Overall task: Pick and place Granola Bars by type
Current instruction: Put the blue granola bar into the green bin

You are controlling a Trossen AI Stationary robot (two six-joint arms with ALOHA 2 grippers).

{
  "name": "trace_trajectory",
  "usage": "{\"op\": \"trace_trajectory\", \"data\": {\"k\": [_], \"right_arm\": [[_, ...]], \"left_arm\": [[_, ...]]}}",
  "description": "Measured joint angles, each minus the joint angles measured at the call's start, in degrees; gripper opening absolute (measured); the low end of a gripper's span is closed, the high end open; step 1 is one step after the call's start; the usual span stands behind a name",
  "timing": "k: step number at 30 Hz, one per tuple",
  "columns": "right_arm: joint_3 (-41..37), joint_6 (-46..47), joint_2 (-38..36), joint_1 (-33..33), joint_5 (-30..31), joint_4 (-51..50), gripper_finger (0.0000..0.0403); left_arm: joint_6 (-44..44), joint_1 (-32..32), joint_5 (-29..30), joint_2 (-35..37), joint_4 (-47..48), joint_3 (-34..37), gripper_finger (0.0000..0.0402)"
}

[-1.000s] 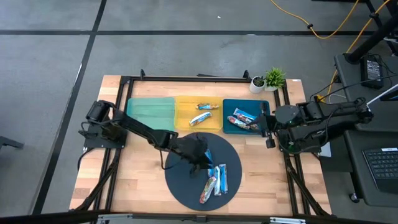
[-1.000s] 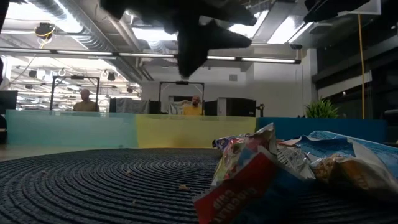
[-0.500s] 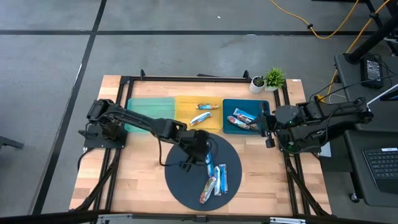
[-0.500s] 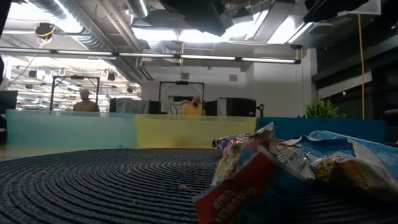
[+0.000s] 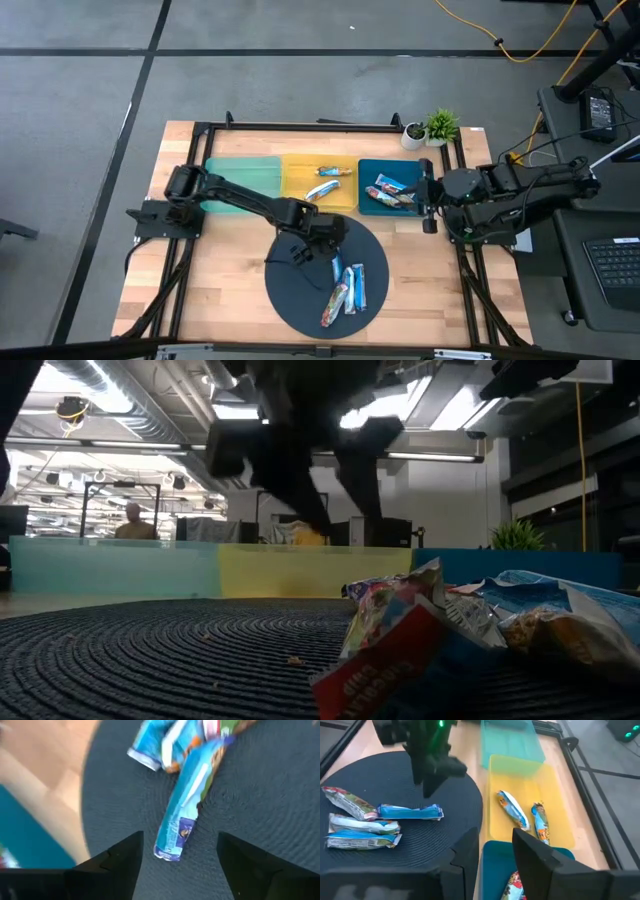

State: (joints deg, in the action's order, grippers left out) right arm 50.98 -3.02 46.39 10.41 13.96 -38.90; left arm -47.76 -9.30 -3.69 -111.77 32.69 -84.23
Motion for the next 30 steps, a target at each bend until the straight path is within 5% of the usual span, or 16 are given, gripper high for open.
{"op": "trace_trajectory", "data": {"k": [15, 30], "right_arm": [[0.00, 2.75, 0.00, 0.05, -0.04, -0.03, 0.0121], [0.00, 0.97, -0.02, 0.05, -0.30, -0.43, 0.0121]], "left_arm": [[-2.41, 0.55, -0.41, -5.55, -6.28, -0.06, 0.0234], [4.95, 0.57, -0.48, -7.84, -7.17, -0.02, 0.0185]]}}
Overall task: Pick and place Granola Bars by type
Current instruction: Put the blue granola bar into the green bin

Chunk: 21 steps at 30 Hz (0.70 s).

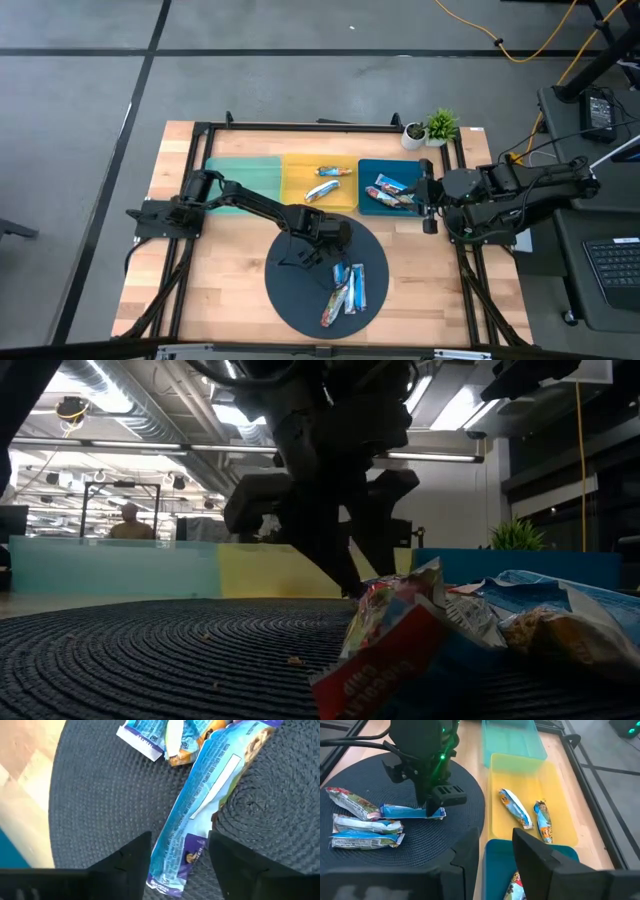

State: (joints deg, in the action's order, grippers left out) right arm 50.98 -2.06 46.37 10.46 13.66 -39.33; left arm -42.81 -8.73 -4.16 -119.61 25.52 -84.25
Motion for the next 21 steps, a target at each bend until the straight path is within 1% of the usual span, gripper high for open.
{"op": "trace_trajectory", "data": {"k": [8, 18, 21], "right_arm": [[0.00, -1.90, 0.00, 0.00, -0.18, 0.00, 0.0121], [0.00, -3.76, 0.00, 0.00, -0.20, 0.00, 0.0121], [0.00, -4.25, 0.00, 0.00, -0.23, 0.02, 0.0121]], "left_arm": [[2.36, 0.00, 0.02, 0.00, 0.17, 0.00, 0.0109], [8.90, -0.16, -0.05, 0.09, 0.24, 0.00, 0.0013], [10.63, -0.17, -0.25, 1.06, 2.54, -0.46, 0.0004]]}}
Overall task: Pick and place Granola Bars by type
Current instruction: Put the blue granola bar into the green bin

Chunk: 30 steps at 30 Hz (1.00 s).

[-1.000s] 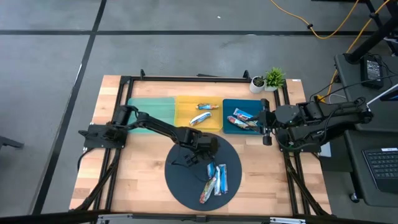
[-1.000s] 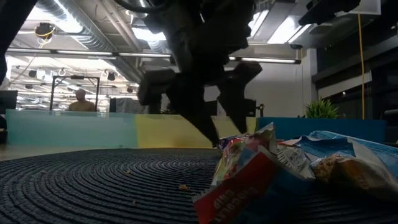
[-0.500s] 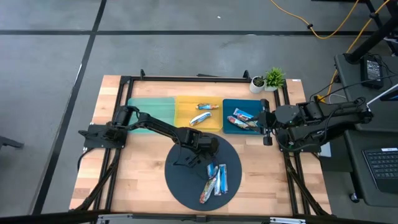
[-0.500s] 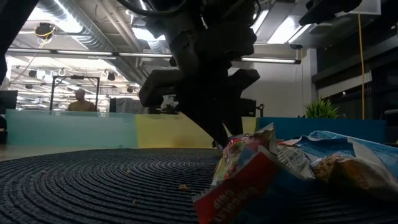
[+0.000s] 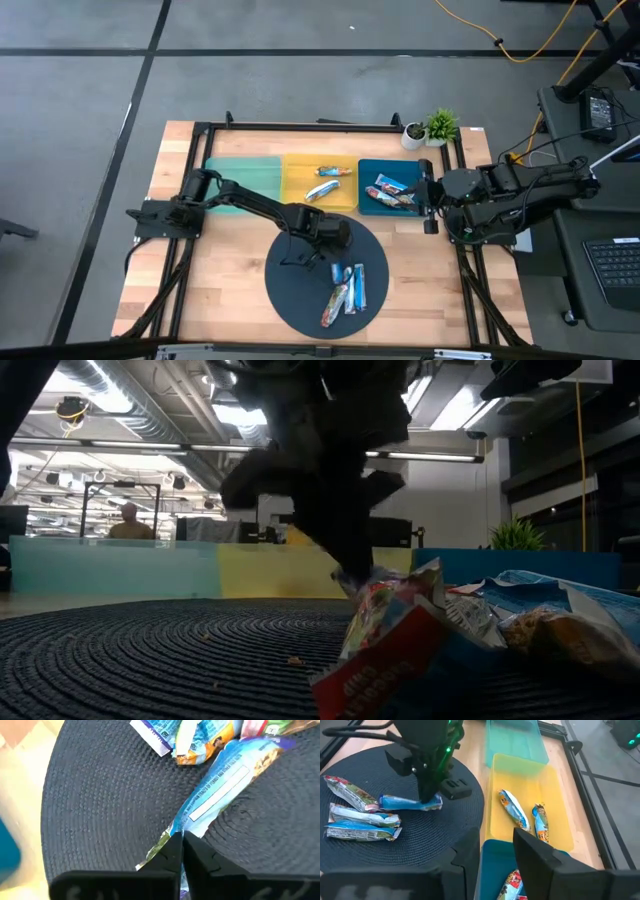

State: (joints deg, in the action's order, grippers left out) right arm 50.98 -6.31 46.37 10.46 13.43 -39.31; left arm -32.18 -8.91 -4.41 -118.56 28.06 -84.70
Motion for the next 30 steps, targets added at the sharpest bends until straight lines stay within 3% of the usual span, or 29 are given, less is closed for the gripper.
{"op": "trace_trajectory", "data": {"k": [6, 10, 18, 24, 30], "right_arm": [[0.00, 0.00, -0.02, 0.02, -0.03, -0.34, 0.0121], [0.00, 0.00, -0.02, 0.02, -0.07, -0.48, 0.0121], [-0.02, -1.21, -0.02, 0.02, -0.07, -1.32, 0.0121], [-0.02, -3.47, 0.00, 0.02, -0.07, -0.80, 0.0121], [-0.02, -4.66, 0.02, 0.02, -0.07, -0.72, 0.0121]], "left_arm": [[6.28, 0.00, 3.28, 4.96, 9.75, -6.05, 0.0001], [12.81, 0.02, 3.62, 9.91, 8.92, -10.02, 0.0001], [25.51, 0.01, 1.88, 22.22, -6.78, -11.72, 0.0000], [26.68, -0.61, -8.07, 29.32, -26.16, -10.23, 0.0001], [24.38, -2.62, -6.69, 32.75, -31.75, -10.06, 0.0001]]}}
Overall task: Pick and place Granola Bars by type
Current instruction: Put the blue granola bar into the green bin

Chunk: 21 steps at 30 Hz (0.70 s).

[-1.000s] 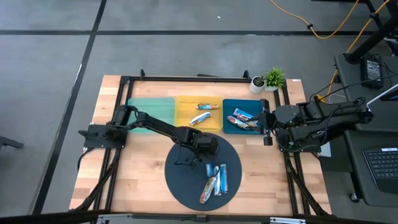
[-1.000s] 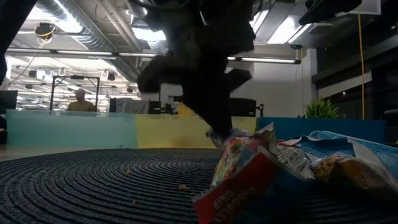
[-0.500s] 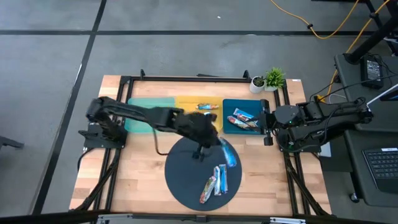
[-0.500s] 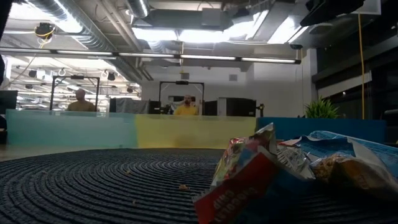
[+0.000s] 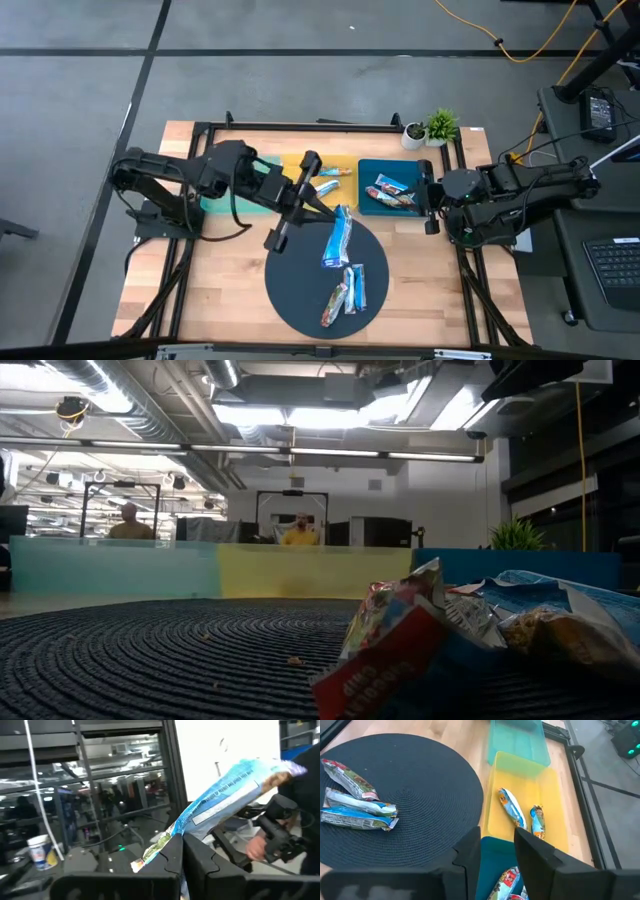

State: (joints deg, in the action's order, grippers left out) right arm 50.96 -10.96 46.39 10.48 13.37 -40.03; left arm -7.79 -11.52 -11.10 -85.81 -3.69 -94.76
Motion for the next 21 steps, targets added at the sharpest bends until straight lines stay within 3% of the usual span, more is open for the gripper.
{"op": "trace_trajectory", "data": {"k": [7, 14, 17, 21], "right_arm": [[0.00, -0.04, 0.00, 0.00, -0.01, -0.01, 0.0121], [0.00, -0.04, 0.00, 0.00, -0.07, -0.05, 0.0121], [0.00, -0.04, 0.00, 0.00, -0.09, -0.09, 0.0121], [0.00, -0.04, 0.00, -0.02, -1.48, -0.13, 0.0121]], "left_arm": [[-0.39, -0.93, 5.61, 0.58, 2.71, 0.07, 0.0001], [-0.46, -0.73, 6.92, 0.60, 3.64, 0.09, 0.0001], [-0.41, -0.14, 9.64, 1.79, 9.73, 0.09, 0.0001], [2.64, 1.30, 14.17, 4.18, 24.56, 0.09, 0.0001]]}}
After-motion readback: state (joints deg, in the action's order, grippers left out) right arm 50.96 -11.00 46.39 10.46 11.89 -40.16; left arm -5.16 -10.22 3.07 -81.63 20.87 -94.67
